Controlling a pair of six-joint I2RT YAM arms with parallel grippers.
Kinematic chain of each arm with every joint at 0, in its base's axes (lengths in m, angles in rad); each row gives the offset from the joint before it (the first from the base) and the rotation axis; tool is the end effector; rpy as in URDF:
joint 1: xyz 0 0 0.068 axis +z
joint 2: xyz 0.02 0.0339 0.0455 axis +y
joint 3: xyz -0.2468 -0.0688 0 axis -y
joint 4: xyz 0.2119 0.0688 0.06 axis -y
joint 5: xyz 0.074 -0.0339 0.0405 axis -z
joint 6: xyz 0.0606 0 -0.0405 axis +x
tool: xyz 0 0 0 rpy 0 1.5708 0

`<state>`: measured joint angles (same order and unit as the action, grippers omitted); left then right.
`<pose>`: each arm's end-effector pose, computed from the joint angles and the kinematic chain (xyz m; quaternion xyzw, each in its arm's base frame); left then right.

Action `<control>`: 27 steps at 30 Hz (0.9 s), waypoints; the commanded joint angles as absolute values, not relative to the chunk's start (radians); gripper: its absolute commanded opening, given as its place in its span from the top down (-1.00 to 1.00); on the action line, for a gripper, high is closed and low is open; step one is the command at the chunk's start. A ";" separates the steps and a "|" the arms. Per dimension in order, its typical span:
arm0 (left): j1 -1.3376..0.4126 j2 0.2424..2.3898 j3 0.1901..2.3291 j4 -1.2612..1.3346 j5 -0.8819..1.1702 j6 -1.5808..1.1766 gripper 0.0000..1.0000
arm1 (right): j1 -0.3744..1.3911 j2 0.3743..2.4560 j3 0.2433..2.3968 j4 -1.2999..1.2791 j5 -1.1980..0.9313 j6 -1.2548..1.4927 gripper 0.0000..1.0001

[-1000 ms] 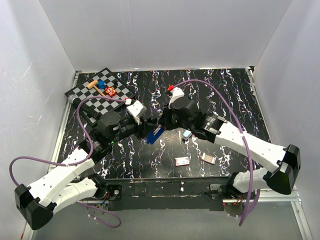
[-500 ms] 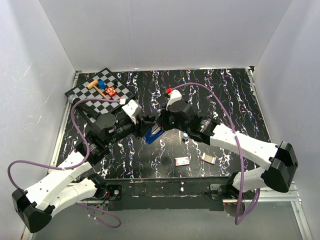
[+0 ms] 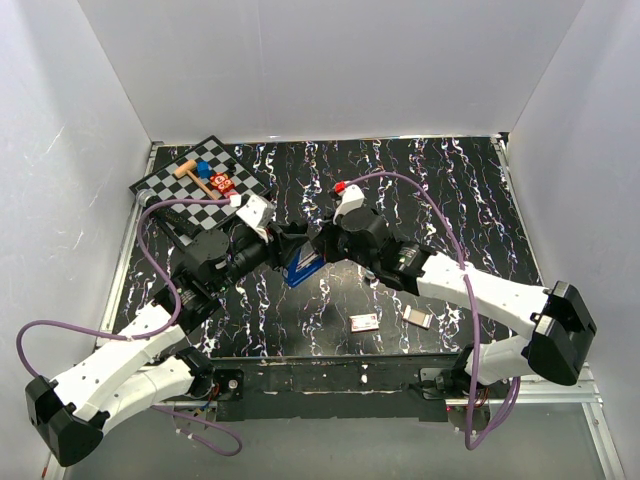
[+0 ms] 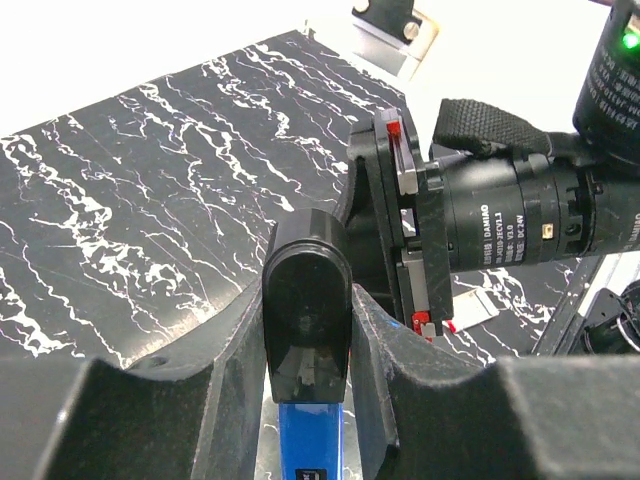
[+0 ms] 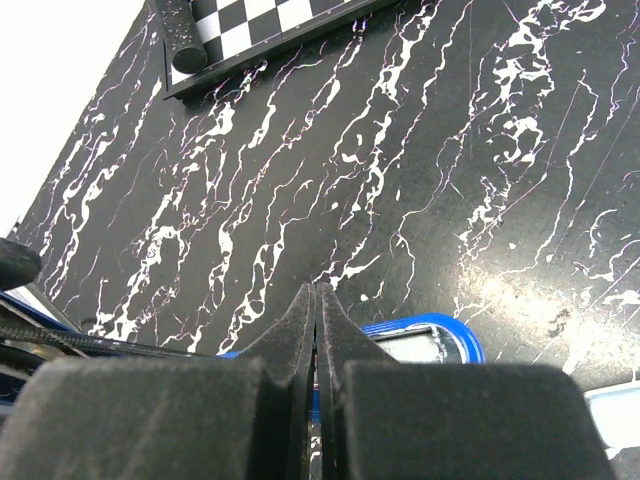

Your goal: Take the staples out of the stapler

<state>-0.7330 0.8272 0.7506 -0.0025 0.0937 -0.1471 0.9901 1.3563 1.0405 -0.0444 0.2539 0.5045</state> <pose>0.1469 -0.1399 0.3281 0.2423 0.6933 -0.3199 0.5986 0.1837 0.2522 0.2991 -0.1262 0.8091 0.3072 0.4848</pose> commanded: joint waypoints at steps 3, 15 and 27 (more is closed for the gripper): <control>-0.729 0.784 0.762 0.222 -0.037 -0.178 1.00 | 0.988 1.353 1.008 -0.015 0.258 0.491 0.97; -0.729 0.804 0.756 0.299 -0.080 -0.206 1.00 | 0.988 1.390 1.006 0.058 0.196 0.506 0.97; -0.729 0.862 0.752 0.376 -0.117 -0.218 1.00 | 0.988 1.450 1.015 0.121 0.114 0.522 0.97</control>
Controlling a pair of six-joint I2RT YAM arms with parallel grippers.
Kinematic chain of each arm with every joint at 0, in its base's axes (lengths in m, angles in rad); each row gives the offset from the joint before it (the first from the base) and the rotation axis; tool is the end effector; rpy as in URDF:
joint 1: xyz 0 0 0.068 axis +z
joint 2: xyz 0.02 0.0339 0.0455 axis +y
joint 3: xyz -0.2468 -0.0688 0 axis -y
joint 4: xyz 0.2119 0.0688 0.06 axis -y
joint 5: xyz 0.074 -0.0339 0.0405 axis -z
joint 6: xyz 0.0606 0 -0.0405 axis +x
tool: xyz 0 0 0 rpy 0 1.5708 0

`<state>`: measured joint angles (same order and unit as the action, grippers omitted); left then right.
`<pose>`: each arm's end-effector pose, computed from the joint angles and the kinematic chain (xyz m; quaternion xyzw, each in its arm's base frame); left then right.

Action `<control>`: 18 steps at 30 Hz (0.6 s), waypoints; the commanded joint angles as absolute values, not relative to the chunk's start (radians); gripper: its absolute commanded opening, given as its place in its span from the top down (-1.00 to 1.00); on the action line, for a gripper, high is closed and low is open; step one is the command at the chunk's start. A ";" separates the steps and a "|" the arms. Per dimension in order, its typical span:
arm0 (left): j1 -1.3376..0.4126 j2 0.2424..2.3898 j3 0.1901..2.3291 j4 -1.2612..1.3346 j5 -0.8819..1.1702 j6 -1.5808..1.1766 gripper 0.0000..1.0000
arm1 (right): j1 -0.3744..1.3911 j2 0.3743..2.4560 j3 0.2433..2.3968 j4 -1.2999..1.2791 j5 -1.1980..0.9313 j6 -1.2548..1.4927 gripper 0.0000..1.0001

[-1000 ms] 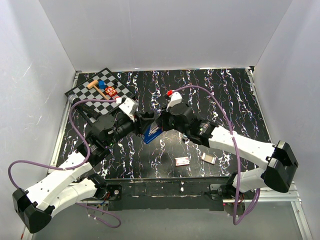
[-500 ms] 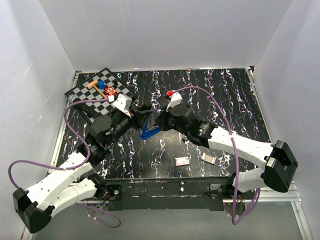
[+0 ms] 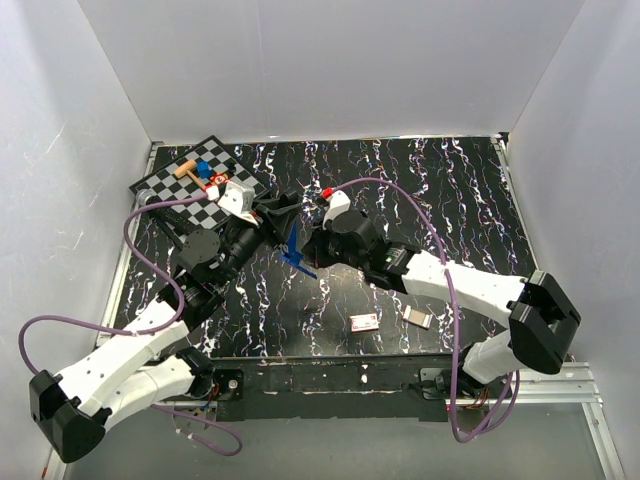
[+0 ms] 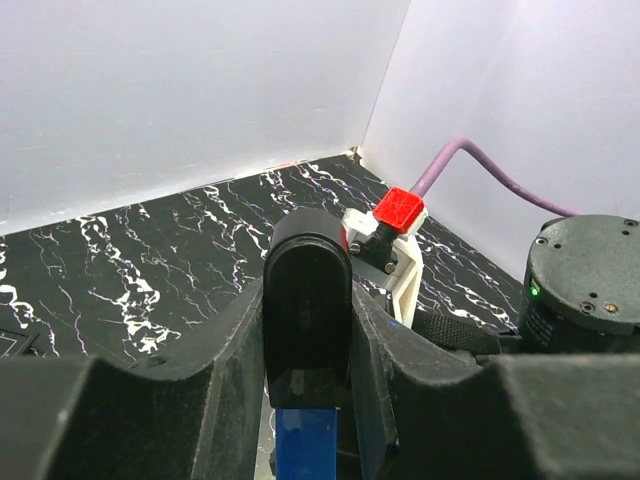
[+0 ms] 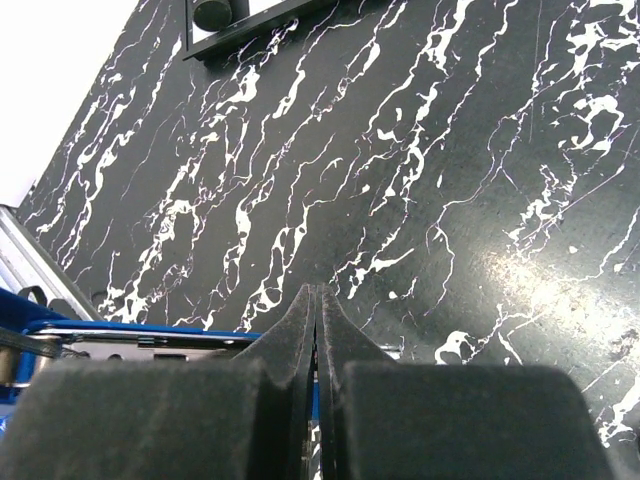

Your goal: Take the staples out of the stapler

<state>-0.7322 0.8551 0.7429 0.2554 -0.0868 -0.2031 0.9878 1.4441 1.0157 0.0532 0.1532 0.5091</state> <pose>0.1585 -0.1354 0.3548 0.1394 0.6399 -0.3151 0.6869 0.1900 0.2713 0.2758 -0.1535 0.8109 0.3355 0.4542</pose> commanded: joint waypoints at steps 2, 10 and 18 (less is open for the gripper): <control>-0.729 0.874 0.750 0.385 -0.123 -0.212 1.00 | 0.988 1.456 1.014 0.129 0.107 0.531 0.97; -0.729 0.928 0.744 0.419 -0.167 -0.196 1.00 | 0.988 1.502 1.000 0.179 0.063 0.557 0.97; -0.729 0.988 0.764 0.433 -0.215 -0.181 1.00 | 0.988 1.549 0.977 0.248 0.029 0.591 0.97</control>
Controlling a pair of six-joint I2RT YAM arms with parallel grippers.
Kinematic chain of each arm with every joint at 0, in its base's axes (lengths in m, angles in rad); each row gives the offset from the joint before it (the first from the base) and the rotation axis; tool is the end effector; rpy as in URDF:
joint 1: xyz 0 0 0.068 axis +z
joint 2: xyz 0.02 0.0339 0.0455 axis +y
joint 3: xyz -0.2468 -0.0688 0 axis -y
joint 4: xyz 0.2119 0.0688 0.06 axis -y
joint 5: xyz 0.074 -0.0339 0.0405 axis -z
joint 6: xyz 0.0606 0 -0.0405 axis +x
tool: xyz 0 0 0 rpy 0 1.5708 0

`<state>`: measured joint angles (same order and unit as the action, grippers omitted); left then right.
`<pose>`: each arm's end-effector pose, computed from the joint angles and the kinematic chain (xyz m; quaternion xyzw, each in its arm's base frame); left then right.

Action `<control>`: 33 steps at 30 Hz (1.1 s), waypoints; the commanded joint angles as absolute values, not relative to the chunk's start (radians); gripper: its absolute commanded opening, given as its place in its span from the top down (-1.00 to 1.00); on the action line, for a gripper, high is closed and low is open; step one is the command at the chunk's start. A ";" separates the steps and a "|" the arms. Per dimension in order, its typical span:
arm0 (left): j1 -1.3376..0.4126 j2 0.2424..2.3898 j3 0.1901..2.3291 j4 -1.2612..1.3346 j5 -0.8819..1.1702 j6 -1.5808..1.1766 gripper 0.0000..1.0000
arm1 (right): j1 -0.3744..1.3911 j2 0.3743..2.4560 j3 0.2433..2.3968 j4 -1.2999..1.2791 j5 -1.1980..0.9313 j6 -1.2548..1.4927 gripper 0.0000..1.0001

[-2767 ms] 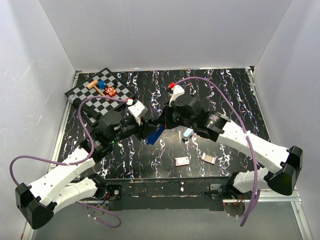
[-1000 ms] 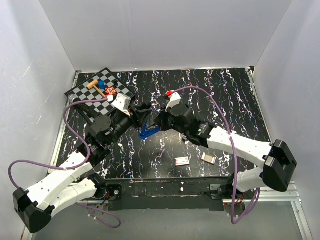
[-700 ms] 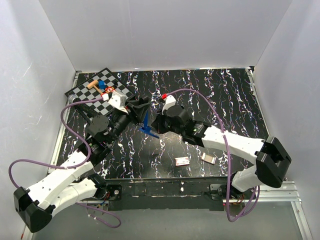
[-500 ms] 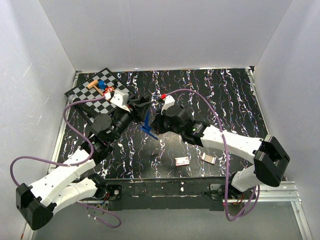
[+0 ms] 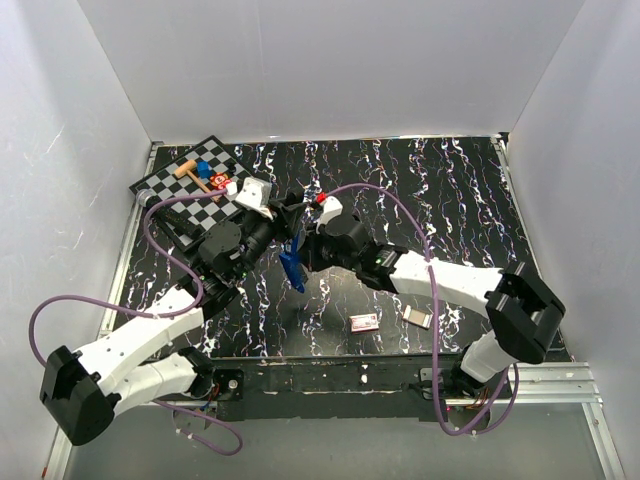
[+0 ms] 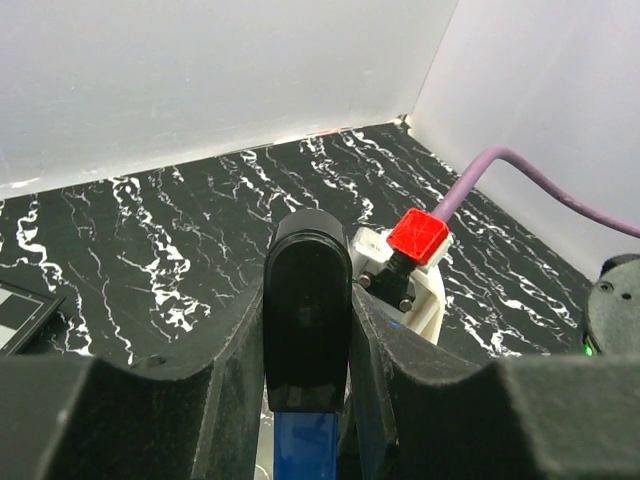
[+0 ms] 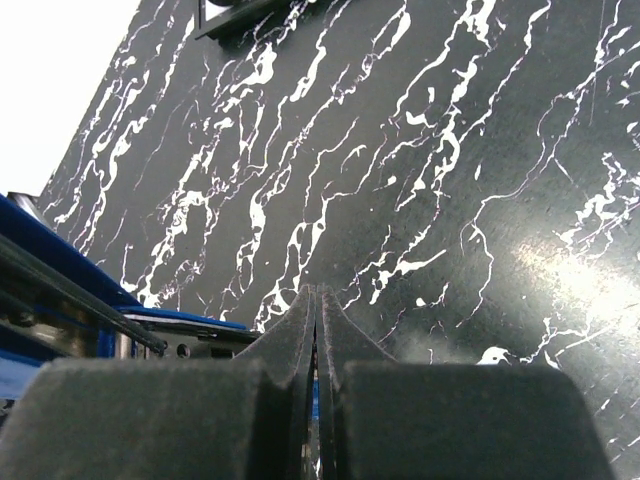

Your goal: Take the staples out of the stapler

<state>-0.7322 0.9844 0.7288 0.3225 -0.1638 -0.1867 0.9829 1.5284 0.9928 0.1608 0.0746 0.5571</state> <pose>0.1829 -0.1512 0.3325 0.1258 0.6717 -0.2727 0.6772 0.1965 0.2866 0.2543 -0.1540 0.8117 0.3695 0.4253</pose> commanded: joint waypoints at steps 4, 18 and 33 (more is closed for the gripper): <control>-0.729 1.017 0.778 0.434 -0.233 -0.175 1.00 | 0.988 1.568 0.960 0.287 0.008 0.620 0.97; -0.729 1.127 0.825 0.463 -0.255 -0.163 1.00 | 0.979 1.609 0.931 0.364 -0.069 0.690 0.97; -0.729 1.180 0.864 0.456 -0.249 -0.176 1.00 | 0.960 1.594 0.899 0.393 -0.091 0.719 0.97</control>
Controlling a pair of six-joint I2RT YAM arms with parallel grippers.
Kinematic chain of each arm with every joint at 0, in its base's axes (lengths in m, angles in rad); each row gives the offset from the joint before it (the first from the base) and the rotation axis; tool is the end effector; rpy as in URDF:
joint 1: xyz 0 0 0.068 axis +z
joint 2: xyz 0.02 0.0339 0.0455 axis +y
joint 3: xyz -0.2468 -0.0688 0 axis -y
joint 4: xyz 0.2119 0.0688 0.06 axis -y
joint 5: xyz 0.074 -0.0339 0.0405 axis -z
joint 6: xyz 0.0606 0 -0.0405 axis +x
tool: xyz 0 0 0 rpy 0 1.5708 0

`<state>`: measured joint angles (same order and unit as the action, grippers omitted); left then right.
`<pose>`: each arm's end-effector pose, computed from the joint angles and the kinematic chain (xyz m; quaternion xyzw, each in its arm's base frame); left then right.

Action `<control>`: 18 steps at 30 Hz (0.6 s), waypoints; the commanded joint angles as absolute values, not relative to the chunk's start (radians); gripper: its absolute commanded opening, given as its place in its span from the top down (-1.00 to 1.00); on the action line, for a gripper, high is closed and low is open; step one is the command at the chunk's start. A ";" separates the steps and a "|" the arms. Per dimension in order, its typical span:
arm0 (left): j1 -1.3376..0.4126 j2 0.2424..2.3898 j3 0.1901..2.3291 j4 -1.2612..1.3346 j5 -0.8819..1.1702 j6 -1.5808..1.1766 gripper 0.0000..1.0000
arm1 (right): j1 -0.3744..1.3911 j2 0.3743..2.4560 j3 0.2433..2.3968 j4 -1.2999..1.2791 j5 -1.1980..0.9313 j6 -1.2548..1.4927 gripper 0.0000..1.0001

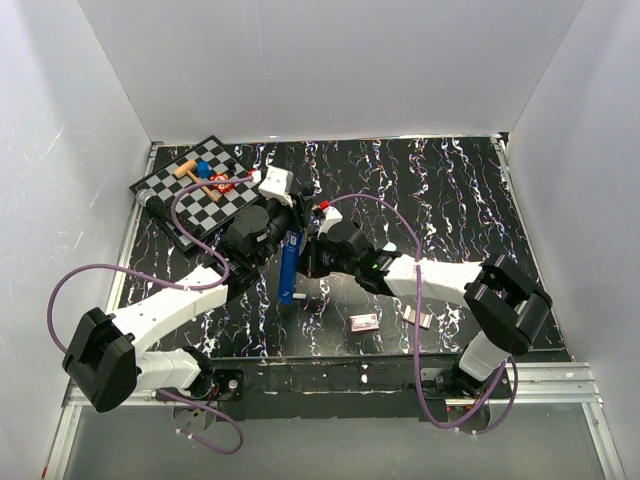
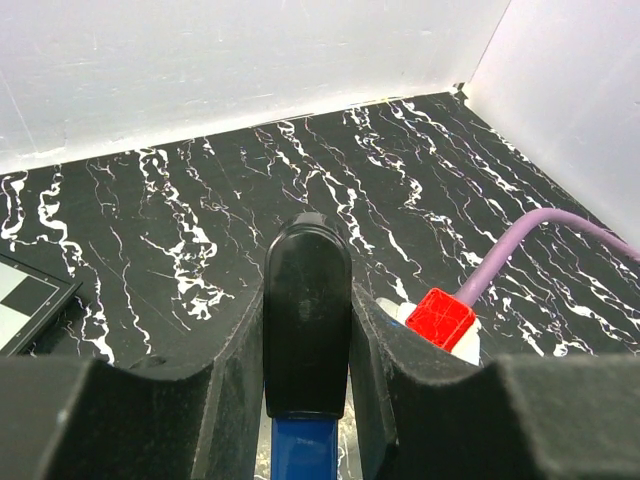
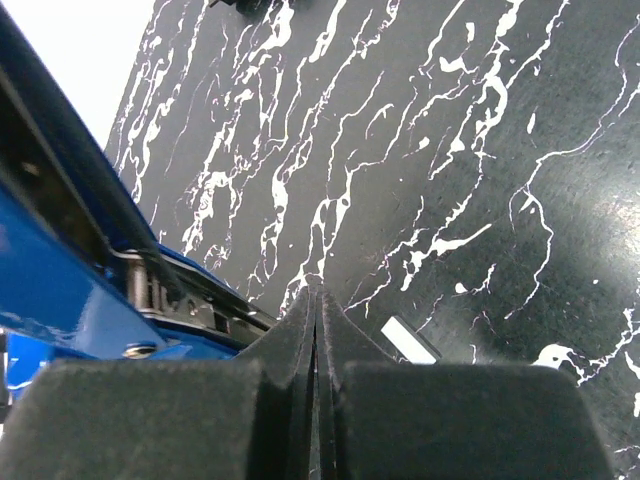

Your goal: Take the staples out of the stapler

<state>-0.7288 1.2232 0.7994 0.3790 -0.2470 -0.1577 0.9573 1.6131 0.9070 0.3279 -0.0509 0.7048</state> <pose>0.2235 -0.1797 0.3071 0.1204 0.7122 -0.2137 0.6577 0.2022 0.2925 0.2186 -0.1183 0.8188 0.4289 0.3629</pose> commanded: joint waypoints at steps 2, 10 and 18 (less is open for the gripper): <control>-0.730 1.158 0.865 0.433 -0.244 -0.179 1.00 | 0.959 1.583 0.897 0.384 -0.087 0.719 0.97; -0.729 1.023 0.864 0.325 -0.216 -0.199 1.00 | 0.950 1.508 0.893 0.319 -0.040 0.692 0.97; -0.729 0.876 0.845 0.218 -0.166 -0.233 1.00 | 0.950 1.398 0.900 0.197 0.044 0.632 0.97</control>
<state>-0.7288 0.9558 0.8070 0.2306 -0.2016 -0.1989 0.9485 1.4651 0.8879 0.2558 -0.0109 0.6750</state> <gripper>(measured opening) 0.320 0.022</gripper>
